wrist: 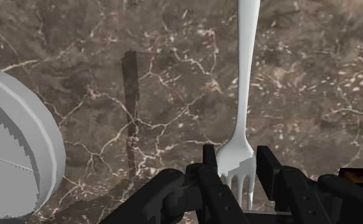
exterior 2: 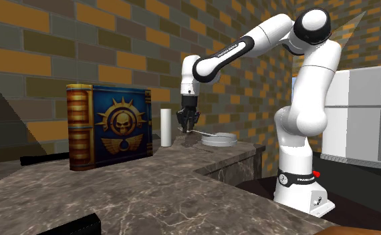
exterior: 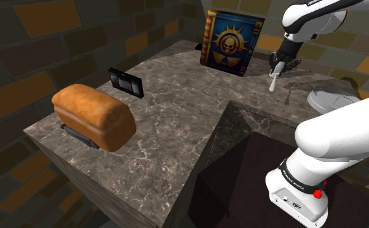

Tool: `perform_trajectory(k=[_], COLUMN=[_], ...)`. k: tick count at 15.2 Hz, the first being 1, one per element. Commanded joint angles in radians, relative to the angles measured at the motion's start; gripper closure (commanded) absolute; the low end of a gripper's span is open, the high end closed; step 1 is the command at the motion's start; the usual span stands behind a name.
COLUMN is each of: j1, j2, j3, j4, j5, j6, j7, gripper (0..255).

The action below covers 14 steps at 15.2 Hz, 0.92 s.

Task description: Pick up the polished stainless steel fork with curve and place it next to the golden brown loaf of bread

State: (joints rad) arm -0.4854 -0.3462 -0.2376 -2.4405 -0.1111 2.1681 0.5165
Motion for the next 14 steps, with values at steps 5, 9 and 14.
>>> perform_trajectory(k=[5,9,14], j1=[0.0,0.001,0.002], j2=[-0.03,-0.045,-0.057], j3=[0.007,0.011,0.016], j4=[0.058,0.1,0.157], j5=[0.0,0.002,0.004], j6=[-0.088,-0.145,-0.214], j7=[0.0,0.0,-0.001], gripper=[255,255,255])
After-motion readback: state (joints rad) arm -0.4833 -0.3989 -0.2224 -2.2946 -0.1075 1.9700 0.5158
